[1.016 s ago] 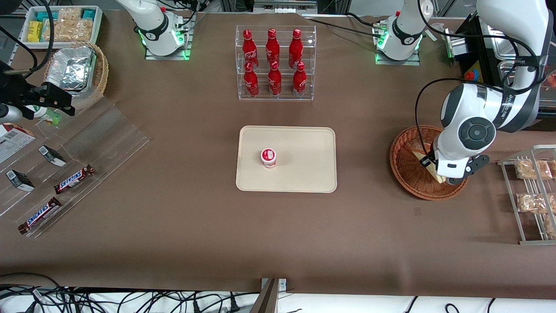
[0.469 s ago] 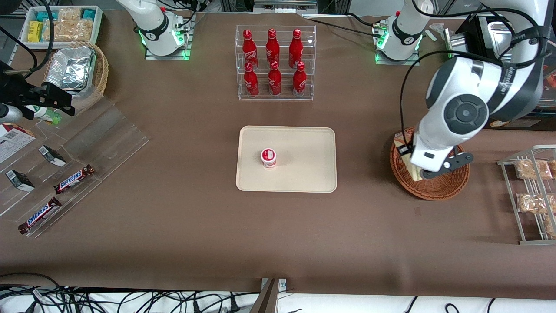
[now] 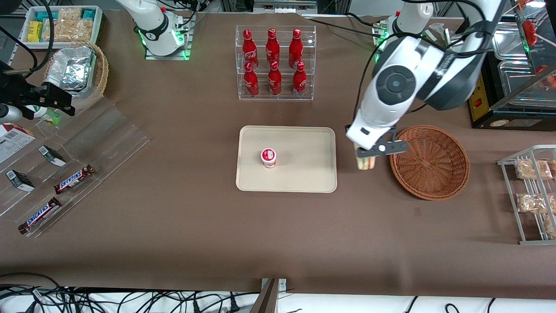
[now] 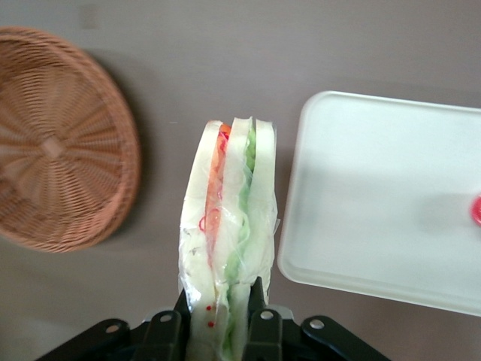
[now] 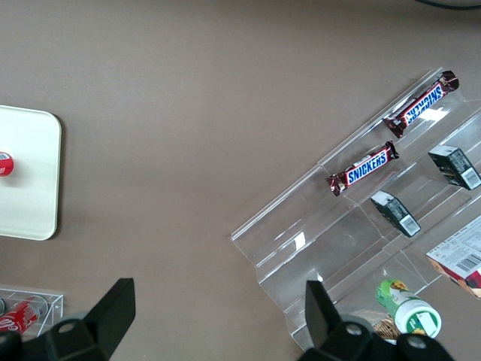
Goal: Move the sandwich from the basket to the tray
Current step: 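Lift the sandwich and carry it over the cream tray, then lower the sandwich onto the tray beside the red cup and release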
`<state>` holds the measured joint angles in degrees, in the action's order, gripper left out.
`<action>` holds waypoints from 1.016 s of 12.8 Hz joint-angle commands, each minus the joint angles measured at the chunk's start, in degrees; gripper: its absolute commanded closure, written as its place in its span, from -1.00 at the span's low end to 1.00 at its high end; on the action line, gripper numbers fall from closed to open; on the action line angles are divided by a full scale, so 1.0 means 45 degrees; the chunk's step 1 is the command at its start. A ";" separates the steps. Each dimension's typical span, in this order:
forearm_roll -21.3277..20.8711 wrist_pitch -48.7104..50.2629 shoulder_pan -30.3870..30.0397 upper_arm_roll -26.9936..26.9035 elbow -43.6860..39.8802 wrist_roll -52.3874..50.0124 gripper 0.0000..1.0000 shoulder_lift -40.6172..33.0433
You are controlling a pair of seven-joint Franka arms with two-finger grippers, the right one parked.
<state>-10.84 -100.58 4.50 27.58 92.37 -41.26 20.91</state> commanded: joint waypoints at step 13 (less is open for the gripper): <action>-0.2666 -0.3585 0.2593 -0.0053 -0.0215 -0.3719 0.40 0.3554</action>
<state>-20.34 -115.93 14.80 27.59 92.54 -55.47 35.26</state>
